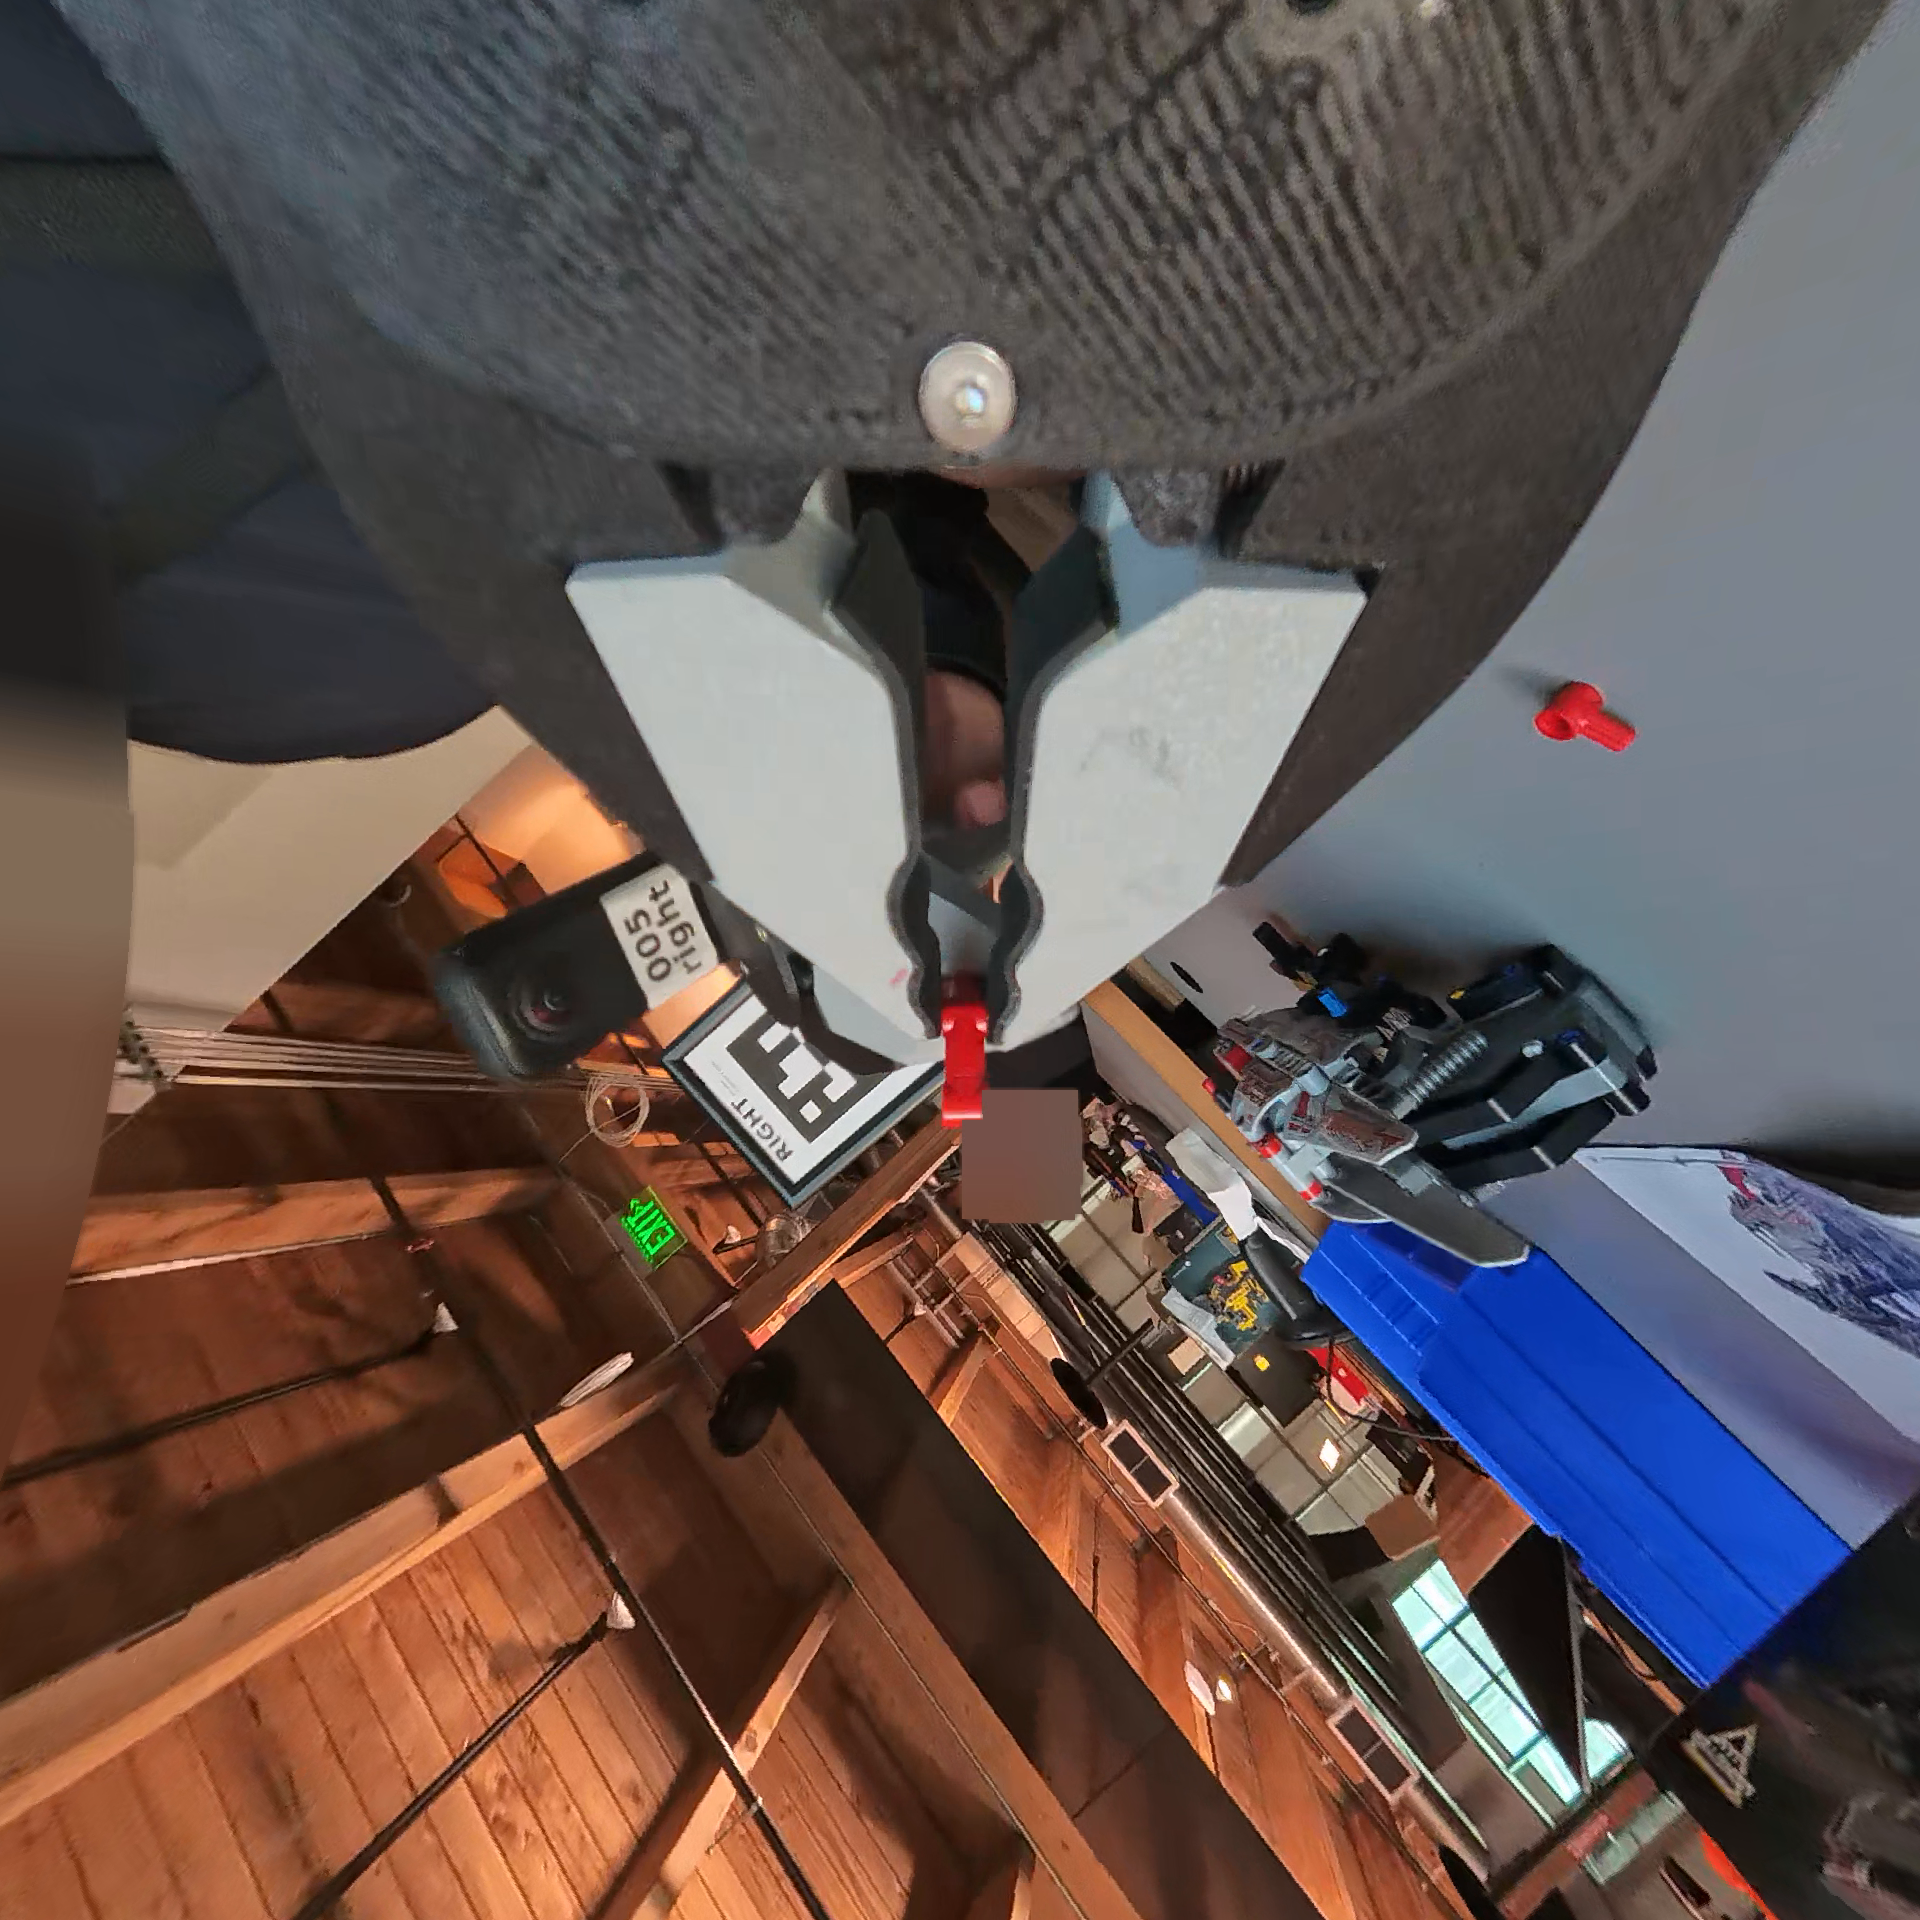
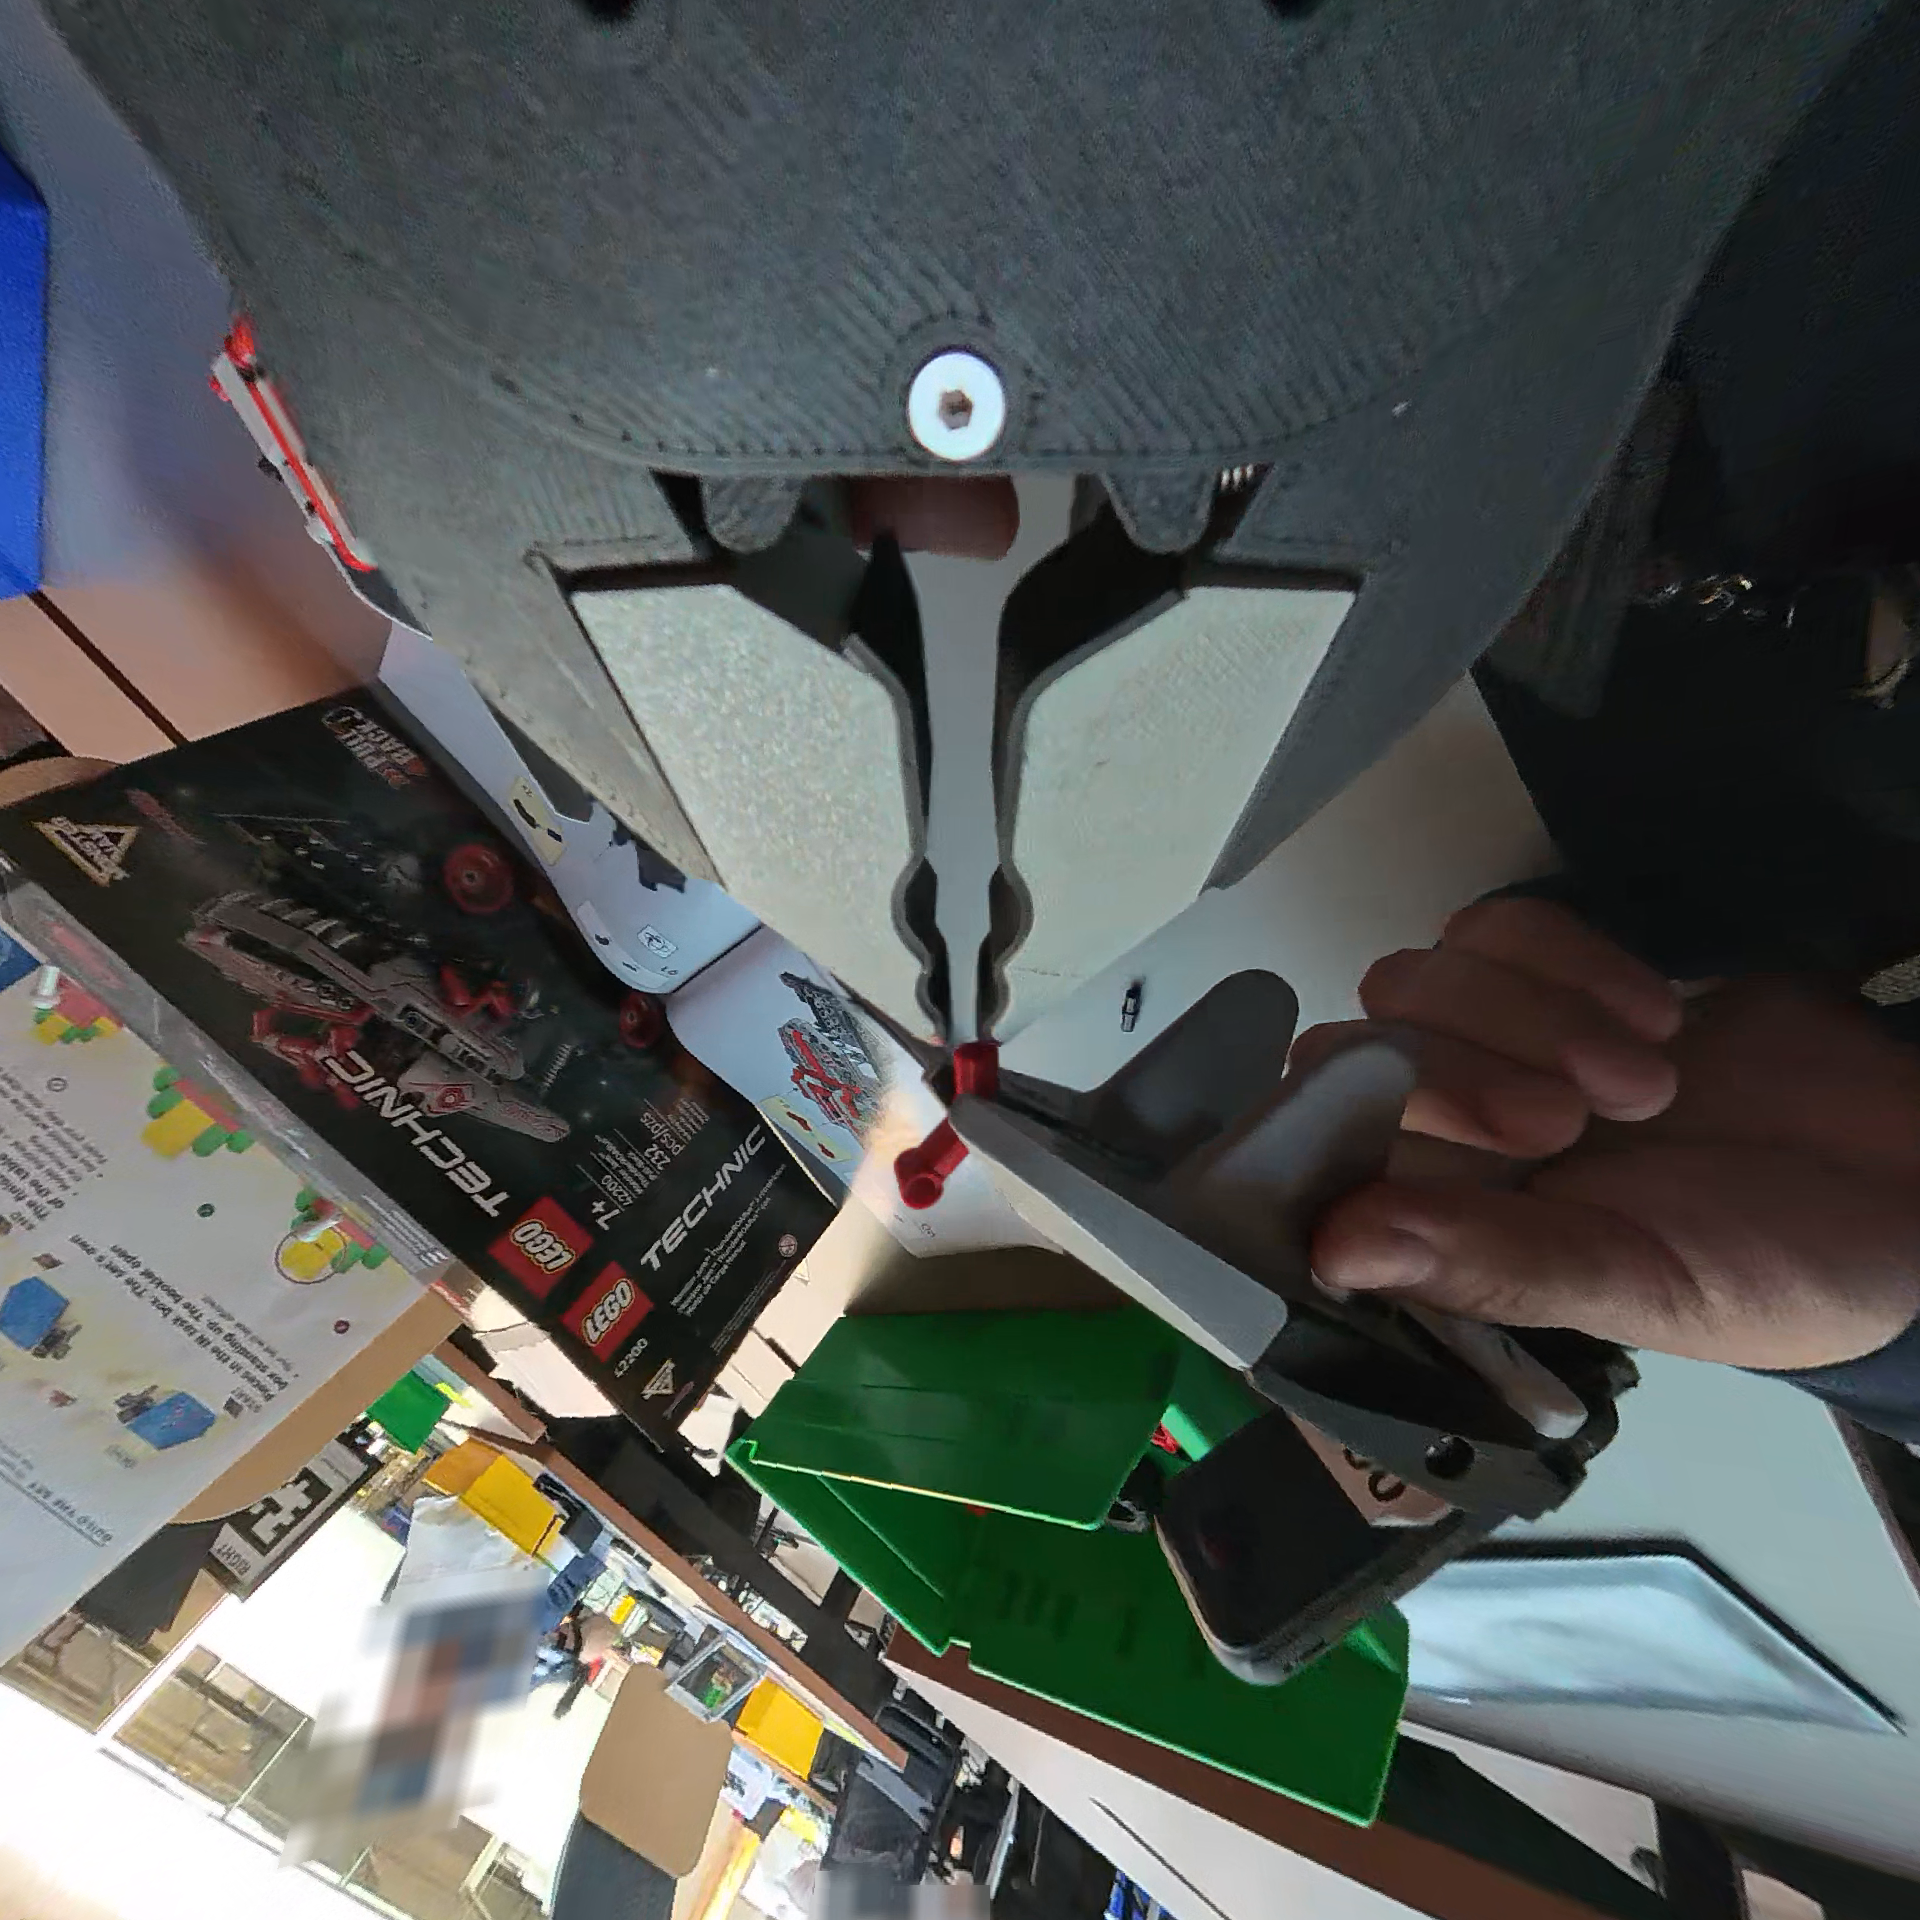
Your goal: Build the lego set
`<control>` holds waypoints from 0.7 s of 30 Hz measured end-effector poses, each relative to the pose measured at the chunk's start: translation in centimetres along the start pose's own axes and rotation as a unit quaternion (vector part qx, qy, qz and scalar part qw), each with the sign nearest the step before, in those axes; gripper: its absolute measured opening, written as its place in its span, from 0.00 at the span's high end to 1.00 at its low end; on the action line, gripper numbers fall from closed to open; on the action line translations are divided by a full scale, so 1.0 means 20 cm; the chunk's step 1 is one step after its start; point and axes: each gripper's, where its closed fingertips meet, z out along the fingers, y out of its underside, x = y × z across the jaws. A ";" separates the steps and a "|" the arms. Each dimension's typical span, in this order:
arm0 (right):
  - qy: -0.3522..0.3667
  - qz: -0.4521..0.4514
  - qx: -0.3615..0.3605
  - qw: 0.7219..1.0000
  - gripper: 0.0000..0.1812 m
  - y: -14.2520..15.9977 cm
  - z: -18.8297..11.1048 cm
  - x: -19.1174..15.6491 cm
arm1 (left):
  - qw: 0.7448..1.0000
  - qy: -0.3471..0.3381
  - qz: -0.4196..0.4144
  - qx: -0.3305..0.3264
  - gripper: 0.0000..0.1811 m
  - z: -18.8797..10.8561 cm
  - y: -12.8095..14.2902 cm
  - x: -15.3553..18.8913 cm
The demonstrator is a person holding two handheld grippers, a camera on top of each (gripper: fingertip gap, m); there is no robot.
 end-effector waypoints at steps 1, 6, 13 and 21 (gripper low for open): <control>0.005 -0.003 0.007 1.000 0.93 -0.01 -0.01 0.00 | 1.000 -0.006 -0.007 0.003 0.98 0.00 0.00 -0.01; 0.026 -0.028 -0.001 0.999 0.95 -0.01 -0.01 0.00 | 0.999 -0.018 -0.036 -0.001 0.97 0.00 0.02 -0.05; 0.065 -0.084 -0.012 0.994 0.97 0.02 0.00 0.00 | 0.998 -0.029 -0.050 -0.006 0.98 -0.01 0.03 -0.08; 0.120 -0.153 -0.034 0.980 0.97 0.06 0.04 -0.01 | 0.993 -0.083 -0.087 -0.006 0.97 -0.04 0.03 -0.16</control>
